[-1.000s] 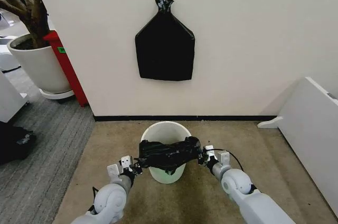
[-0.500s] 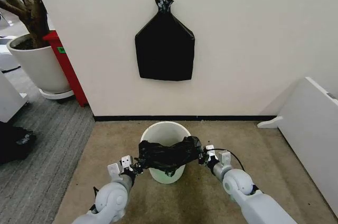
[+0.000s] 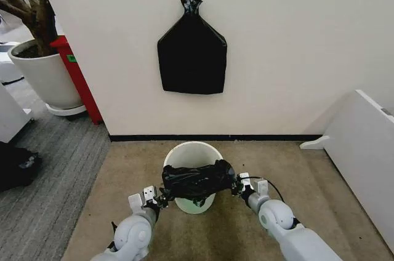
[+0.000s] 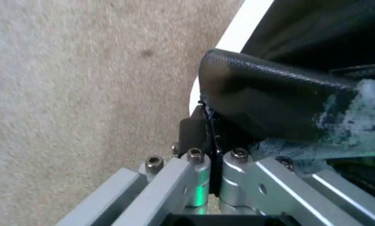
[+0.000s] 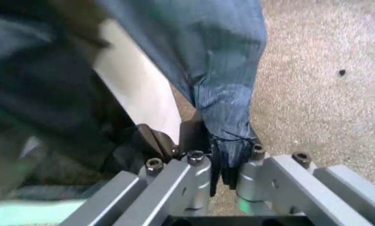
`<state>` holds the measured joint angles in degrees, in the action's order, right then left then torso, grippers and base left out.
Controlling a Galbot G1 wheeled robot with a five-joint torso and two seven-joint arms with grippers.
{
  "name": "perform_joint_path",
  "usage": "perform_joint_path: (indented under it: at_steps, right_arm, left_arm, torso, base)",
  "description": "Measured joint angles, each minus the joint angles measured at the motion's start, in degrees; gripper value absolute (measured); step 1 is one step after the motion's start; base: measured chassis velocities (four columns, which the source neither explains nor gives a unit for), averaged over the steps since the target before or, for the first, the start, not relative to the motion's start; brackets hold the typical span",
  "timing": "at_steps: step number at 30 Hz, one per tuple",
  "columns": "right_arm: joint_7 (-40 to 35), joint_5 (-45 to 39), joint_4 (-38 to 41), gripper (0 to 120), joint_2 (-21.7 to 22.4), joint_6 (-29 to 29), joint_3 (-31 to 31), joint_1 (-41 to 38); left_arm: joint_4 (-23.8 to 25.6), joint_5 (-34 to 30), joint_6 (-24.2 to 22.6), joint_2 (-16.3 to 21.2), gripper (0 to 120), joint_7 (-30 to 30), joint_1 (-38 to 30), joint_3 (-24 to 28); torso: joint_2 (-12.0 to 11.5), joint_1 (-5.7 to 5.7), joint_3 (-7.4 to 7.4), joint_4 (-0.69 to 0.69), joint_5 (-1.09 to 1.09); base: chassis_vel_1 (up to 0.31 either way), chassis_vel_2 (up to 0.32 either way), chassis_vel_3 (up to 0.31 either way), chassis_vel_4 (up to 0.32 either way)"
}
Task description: Place the garbage bag over the trash bin.
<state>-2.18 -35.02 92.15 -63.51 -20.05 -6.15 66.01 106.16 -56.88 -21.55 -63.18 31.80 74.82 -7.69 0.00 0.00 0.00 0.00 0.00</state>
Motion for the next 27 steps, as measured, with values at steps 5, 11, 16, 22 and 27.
perform_joint_path:
  at_steps: [5,11,16,22,27]
  right_arm:
    - [-0.65,0.06,2.97,7,1.46,0.92,-0.45,2.17]
    - [-0.54,0.36,5.54,25,3.41,1.67,-1.15,4.49]
    - [0.16,1.87,6.01,43,3.84,4.05,-1.16,5.47]
    - [0.45,4.46,6.69,68,4.00,6.93,-1.49,7.53]
    - [1.12,5.44,7.26,86,4.67,8.11,-1.71,8.45]
  left_arm:
    - [1.54,2.96,0.49,0.93,11,-1.01,1.24,-0.24]
    - [2.92,8.13,3.04,3.11,33,-4.62,3.67,-0.59]
    - [2.60,15.04,7.71,5.26,49,-9.26,5.61,-1.15]
    - [0.31,23.78,16.34,8.60,74,-18.13,8.87,-2.51]
    - [-2.85,29.18,22.50,9.43,93,-25.73,9.95,-3.08]
  torso:
    - [0.00,0.00,0.00,0.00,0.00]
    - [0.00,0.00,0.00,0.00,0.00]
    - [0.00,0.00,0.00,-0.01,0.00]
    - [0.00,0.00,0.00,0.00,0.00]
    - [0.00,0.00,-0.01,0.00,0.00]
  base:
    - [0.000,0.000,0.000,0.000]
    - [0.000,0.000,0.000,0.000]
    - [0.000,0.000,0.000,0.000]
    - [0.000,0.000,0.000,0.000]
    - [0.000,0.000,0.000,0.000]
